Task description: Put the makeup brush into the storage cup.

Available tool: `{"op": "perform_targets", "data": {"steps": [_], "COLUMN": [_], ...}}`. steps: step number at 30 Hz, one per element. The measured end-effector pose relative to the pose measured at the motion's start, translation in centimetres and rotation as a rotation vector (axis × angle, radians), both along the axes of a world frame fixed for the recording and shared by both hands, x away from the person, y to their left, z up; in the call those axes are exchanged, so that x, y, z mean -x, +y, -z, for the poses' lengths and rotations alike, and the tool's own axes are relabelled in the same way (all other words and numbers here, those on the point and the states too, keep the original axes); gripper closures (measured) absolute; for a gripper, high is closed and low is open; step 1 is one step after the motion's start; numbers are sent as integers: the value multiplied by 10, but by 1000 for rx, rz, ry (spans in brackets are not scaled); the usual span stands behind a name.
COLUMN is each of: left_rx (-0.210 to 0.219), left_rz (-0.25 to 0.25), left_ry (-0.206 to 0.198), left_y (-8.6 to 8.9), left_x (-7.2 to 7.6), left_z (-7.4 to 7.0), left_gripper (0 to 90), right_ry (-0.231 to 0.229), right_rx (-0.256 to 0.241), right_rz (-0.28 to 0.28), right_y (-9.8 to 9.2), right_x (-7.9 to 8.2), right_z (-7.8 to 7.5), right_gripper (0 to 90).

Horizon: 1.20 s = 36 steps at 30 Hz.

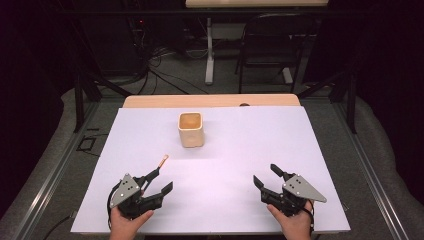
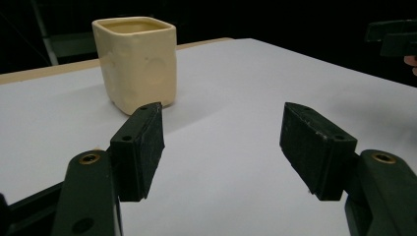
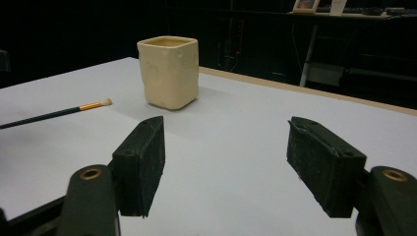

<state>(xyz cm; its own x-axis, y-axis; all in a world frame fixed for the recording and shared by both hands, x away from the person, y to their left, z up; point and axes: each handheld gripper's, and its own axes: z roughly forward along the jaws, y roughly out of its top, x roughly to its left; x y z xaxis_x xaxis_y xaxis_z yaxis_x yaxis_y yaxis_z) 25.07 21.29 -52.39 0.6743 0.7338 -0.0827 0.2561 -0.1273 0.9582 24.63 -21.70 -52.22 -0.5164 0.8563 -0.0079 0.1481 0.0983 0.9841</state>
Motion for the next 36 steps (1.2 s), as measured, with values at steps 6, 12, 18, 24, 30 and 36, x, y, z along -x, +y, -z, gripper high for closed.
{"op": "perform_targets", "data": {"steps": [6,12,18,24,30,36], "left_rx": [9,1,-10,-28,-70,-65], "left_rz": [-14,-49,-58,-63,-68,-80], "left_ry": [24,35,41,52,95,134], "left_y": [0,4,5,5,2,3], "left_x": [-3,-5,-7,-11,-16,-19], "left_z": [-1,-3,-6,-15,-16,-17], "left_gripper": [306,305,303,303,302,302], "right_ry": [0,13,20,18,16,22], "right_rx": [21,24,20,16,4,0], "right_rz": [-7,-9,-10,-25,-21,-15], "right_y": [3,1,0,1,-3,-8], "right_x": [0,-3,-5,-7,-7,-6], "right_z": [1,2,2,2,1,0], "right_gripper": [272,262,254,251,250,251]}}
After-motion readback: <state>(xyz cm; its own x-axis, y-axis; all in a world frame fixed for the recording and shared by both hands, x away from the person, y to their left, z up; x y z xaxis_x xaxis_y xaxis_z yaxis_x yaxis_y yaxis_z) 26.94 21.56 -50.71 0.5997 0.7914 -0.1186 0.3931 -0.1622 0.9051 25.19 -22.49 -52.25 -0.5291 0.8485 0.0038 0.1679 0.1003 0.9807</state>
